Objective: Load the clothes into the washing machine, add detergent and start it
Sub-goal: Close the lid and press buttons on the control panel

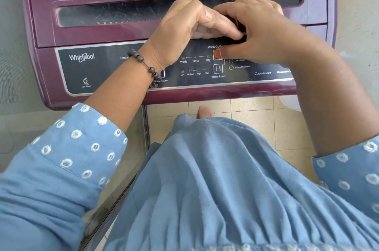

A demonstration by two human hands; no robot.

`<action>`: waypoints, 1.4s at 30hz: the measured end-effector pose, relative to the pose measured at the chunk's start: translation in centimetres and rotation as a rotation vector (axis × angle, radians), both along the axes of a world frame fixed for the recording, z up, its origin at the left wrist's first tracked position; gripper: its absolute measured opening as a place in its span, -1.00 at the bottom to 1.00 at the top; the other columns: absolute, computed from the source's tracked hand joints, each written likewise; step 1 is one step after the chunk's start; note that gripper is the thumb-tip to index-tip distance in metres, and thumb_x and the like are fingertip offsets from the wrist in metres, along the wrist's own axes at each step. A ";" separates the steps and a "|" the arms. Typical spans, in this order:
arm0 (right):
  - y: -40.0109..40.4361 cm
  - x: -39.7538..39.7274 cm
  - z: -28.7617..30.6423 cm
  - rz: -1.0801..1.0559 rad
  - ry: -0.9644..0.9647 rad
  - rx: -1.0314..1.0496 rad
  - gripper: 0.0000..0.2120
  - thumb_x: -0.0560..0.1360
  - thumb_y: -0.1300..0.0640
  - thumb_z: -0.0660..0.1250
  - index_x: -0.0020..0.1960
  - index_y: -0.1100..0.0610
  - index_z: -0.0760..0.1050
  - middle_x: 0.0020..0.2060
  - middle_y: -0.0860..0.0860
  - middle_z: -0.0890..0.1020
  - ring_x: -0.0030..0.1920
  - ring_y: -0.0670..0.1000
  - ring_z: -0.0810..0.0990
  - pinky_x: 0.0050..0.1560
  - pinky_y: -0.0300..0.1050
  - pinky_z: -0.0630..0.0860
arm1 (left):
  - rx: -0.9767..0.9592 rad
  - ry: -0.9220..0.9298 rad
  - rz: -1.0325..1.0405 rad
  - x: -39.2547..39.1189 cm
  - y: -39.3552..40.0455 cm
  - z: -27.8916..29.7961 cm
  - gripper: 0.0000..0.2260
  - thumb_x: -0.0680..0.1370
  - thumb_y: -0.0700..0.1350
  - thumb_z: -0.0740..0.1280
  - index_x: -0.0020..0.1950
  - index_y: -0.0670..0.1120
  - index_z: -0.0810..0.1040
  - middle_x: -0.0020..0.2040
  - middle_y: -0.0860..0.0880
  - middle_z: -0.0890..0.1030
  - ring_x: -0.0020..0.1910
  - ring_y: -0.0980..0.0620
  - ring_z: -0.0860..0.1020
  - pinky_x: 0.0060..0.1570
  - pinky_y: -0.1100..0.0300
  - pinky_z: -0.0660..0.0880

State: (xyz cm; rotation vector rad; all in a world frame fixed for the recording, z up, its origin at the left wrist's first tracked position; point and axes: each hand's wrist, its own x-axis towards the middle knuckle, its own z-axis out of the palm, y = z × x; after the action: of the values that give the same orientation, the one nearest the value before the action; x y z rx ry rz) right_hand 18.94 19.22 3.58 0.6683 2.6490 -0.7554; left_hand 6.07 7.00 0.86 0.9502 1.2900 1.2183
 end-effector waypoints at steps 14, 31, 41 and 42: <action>0.2 -0.1 0.7 -0.012 -0.065 -0.083 -0.10 0.25 -0.38 0.40 0.49 -0.07 0.28 0.22 0.01 0.45 0.31 0.16 0.34 0.36 0.09 0.17 | -0.020 0.025 -0.016 -0.1 -0.4 1.0 -0.51 0.49 -0.22 -0.05 -0.04 -0.14 0.72 -0.01 -0.08 0.74 0.12 -0.04 0.66 0.17 0.15 0.54; -7.0 -4.5 1.8 0.048 0.002 0.002 -0.02 0.32 -0.26 0.47 0.56 -0.07 0.04 0.38 0.01 0.38 0.42 0.17 0.28 0.43 0.47 -0.04 | -0.094 0.135 0.101 -3.1 -7.7 2.1 -0.47 0.49 -0.21 -0.07 -0.05 -0.03 0.72 -0.07 0.16 0.74 0.06 0.12 0.66 0.11 0.28 0.52; -8.5 -5.7 1.4 0.059 -0.044 0.077 -0.01 0.31 -0.23 0.49 0.56 -0.07 0.03 0.40 0.03 0.36 0.43 0.20 0.26 0.41 0.51 -0.06 | -0.051 0.090 0.114 -3.8 -8.5 1.7 -0.50 0.51 -0.23 -0.05 -0.09 -0.02 0.71 -0.14 0.18 0.73 -0.02 0.19 0.65 0.03 0.35 0.51; -8.5 -5.8 1.3 0.055 -0.046 0.081 -0.01 0.31 -0.23 0.49 0.56 -0.07 0.03 0.41 0.03 0.35 0.43 0.19 0.26 0.41 0.50 -0.07 | -0.042 0.088 0.104 -3.9 -8.4 1.7 -0.47 0.51 -0.24 -0.05 -0.11 -0.03 0.74 -0.14 0.19 0.73 -0.02 0.20 0.65 0.04 0.35 0.51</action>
State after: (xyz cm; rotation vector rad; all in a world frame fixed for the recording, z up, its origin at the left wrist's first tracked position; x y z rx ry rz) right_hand 13.18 10.73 4.86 0.6234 2.6564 -0.6134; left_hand 2.14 -1.41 2.58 0.9242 1.4447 1.2353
